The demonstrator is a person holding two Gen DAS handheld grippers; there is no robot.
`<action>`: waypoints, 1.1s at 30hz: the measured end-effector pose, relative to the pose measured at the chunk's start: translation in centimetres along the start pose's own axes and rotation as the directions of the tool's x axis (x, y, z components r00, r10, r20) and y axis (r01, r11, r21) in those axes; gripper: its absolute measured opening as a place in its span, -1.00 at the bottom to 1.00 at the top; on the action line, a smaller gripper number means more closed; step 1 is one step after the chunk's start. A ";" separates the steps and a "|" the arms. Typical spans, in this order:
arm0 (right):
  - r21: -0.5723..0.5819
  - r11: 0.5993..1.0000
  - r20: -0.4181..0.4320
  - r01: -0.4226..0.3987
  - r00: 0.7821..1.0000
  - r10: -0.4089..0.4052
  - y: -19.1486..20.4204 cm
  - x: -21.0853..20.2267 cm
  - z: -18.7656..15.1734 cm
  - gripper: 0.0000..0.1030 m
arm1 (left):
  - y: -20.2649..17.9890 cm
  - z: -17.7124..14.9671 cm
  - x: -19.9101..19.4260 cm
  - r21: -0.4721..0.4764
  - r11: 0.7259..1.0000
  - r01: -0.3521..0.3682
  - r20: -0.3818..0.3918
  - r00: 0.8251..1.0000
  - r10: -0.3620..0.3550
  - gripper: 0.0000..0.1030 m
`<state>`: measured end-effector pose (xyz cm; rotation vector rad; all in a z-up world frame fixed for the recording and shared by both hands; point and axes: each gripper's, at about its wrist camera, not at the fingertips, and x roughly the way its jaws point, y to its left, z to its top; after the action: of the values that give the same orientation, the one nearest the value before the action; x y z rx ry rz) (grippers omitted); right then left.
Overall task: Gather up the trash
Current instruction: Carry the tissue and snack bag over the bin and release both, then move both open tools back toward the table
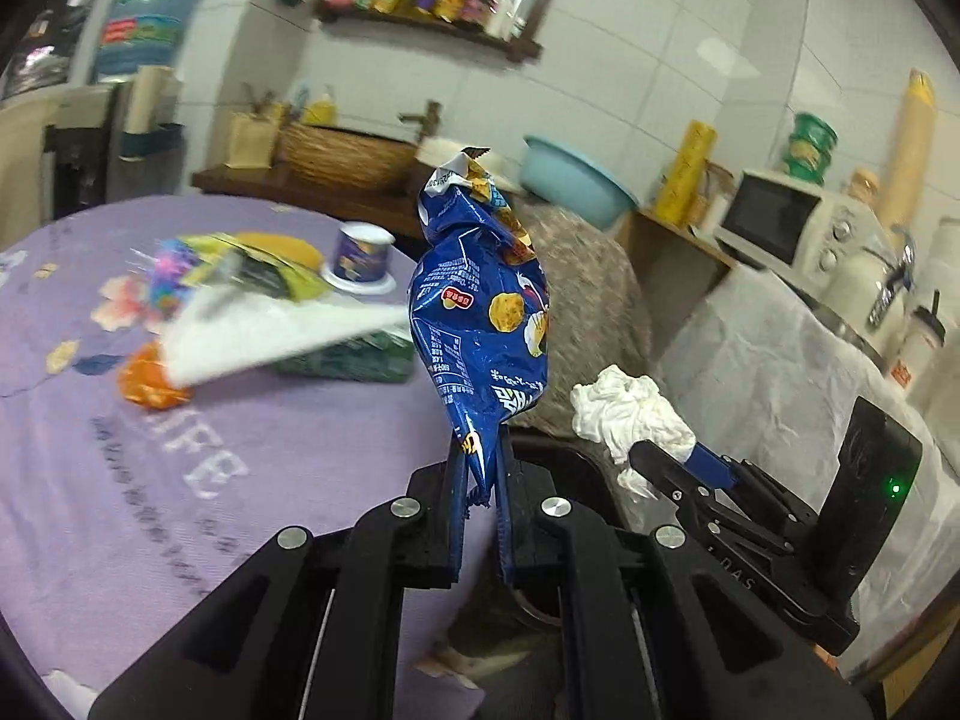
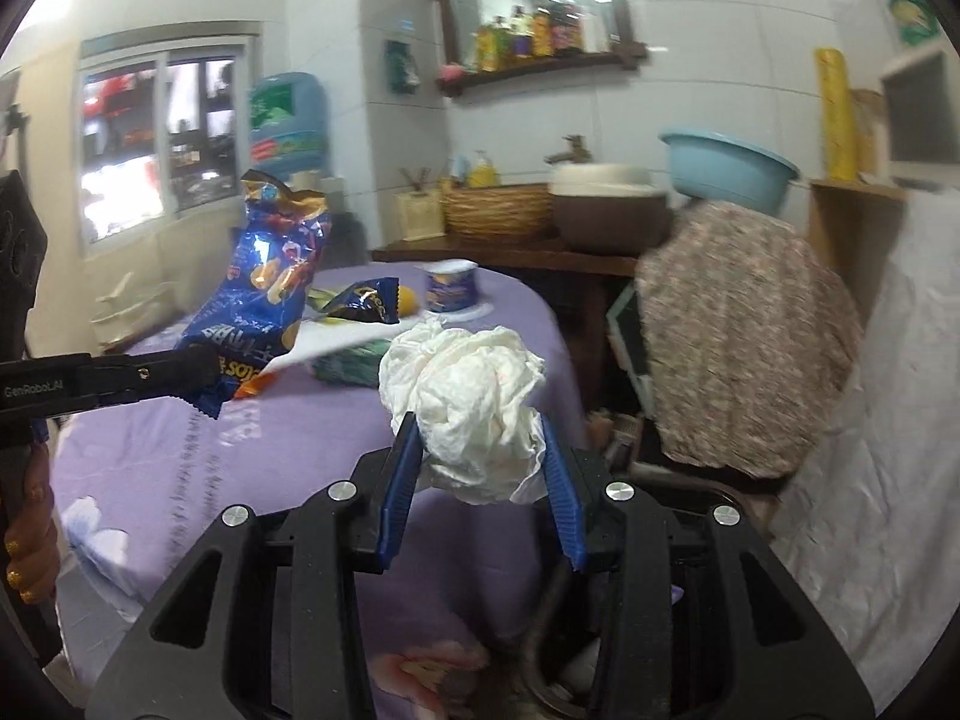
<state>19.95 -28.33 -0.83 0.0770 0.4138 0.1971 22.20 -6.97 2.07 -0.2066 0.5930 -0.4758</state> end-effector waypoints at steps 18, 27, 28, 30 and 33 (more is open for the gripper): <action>0.072 0.964 -0.261 0.254 0.938 -0.228 -13.3 1.3 -9.1 -0.21 | -6.1 -9.0 16.2 0.152 0.985 0.079 -0.380 0.925 -0.015 -0.82; 0.101 0.957 -0.362 0.271 0.906 -0.218 -15.5 4.2 -11.9 -0.11 | -8.5 -10.4 21.2 0.207 0.972 0.114 -0.476 0.879 -0.002 -0.80; 0.103 0.957 -0.365 0.271 0.905 -0.217 -15.6 4.3 -12.1 0.05 | -8.7 -10.5 21.5 0.211 0.970 0.118 -0.481 0.877 -0.002 -0.79; 0.094 0.953 -0.364 0.289 0.901 -0.237 -15.6 4.3 -12.5 0.13 | -8.8 -10.6 21.9 0.218 0.969 0.117 -0.480 0.877 0.002 -0.64; 0.092 0.950 -0.374 0.299 0.894 -0.246 -15.8 4.4 -12.9 0.13 | -8.5 -10.8 21.9 0.197 0.973 0.119 -0.482 0.876 -0.010 -0.31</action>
<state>21.40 -42.47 -16.12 0.1284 0.7998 -0.1030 28.72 -25.63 -14.64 0.1131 1.0146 -0.6619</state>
